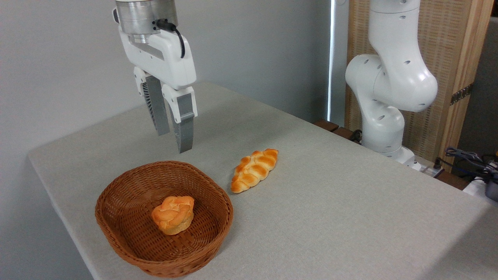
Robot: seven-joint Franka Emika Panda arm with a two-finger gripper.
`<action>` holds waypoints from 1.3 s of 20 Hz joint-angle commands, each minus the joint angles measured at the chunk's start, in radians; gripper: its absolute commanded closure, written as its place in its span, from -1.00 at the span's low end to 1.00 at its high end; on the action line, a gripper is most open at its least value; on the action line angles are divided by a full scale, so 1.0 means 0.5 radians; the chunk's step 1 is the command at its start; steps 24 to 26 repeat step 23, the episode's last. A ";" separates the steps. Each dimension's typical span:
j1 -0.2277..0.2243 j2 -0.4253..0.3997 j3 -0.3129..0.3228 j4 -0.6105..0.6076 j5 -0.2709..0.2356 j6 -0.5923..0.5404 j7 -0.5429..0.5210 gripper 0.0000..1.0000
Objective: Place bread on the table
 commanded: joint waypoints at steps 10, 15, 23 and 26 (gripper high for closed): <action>0.007 -0.160 0.007 -0.188 -0.009 -0.136 -0.022 -1.00; 0.007 -0.160 0.010 -0.188 -0.009 -0.166 -0.040 -1.00; -0.006 -0.184 0.056 -0.188 -0.009 -0.166 -0.012 -1.00; -0.006 -0.184 0.056 -0.188 -0.009 -0.166 -0.012 -1.00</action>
